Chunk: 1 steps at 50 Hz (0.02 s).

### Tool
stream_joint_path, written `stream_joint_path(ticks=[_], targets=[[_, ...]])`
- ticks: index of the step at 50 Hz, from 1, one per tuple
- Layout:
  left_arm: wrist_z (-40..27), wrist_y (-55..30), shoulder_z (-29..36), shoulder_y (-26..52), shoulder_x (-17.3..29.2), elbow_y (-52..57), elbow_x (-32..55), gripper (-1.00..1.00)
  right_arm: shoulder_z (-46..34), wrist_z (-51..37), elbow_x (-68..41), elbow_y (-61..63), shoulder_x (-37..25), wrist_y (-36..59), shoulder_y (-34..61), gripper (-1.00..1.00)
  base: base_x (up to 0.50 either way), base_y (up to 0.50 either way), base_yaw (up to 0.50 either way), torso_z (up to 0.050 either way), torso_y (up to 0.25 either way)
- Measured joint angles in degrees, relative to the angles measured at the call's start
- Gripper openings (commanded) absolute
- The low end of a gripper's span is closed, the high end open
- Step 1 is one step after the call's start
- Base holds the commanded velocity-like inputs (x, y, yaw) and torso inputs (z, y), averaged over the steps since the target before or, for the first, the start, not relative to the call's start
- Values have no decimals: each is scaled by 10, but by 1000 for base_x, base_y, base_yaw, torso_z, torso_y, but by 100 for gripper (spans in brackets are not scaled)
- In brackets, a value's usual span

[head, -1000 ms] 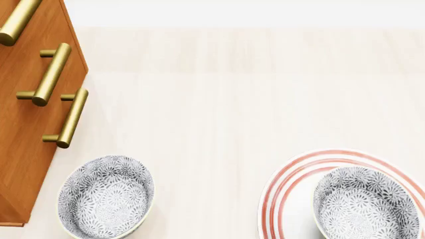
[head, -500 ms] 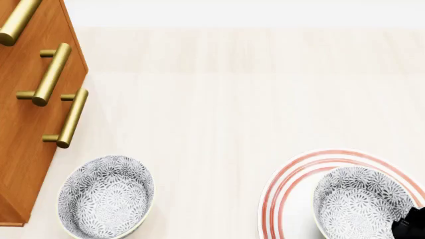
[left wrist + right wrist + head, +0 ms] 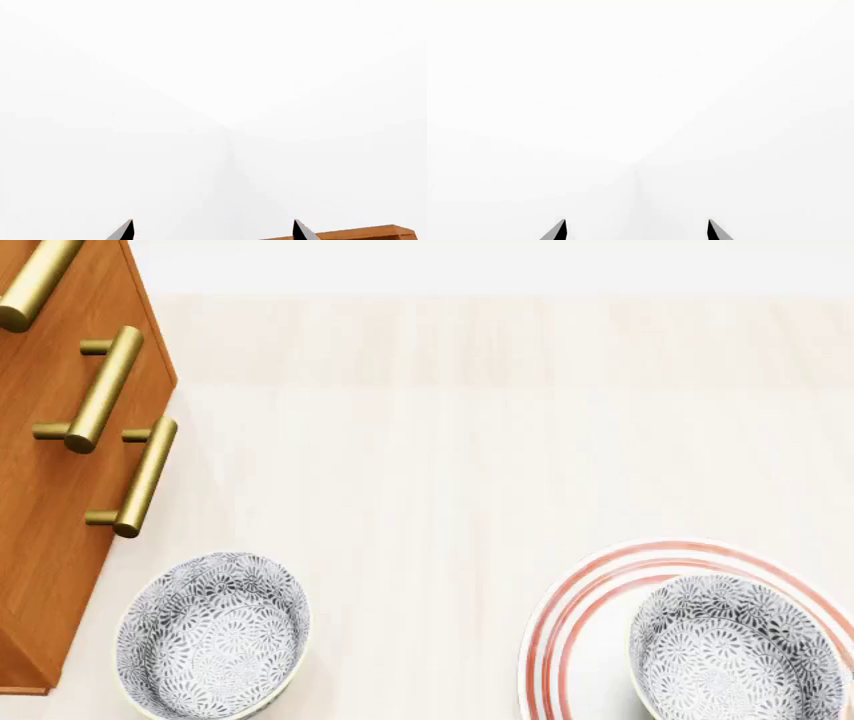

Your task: Pick up the bowl and put it in the front on the plate.

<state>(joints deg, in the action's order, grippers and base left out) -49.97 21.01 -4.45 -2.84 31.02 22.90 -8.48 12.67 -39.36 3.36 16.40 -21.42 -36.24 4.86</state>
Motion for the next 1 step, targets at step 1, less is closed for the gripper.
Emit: stream_joint_path(ticks=[1], targets=[[0, -1, -1, 1, 0, 2, 1, 100, 0, -1, 0, 0, 0, 0, 1, 100, 0, 0, 0, 0, 0]])
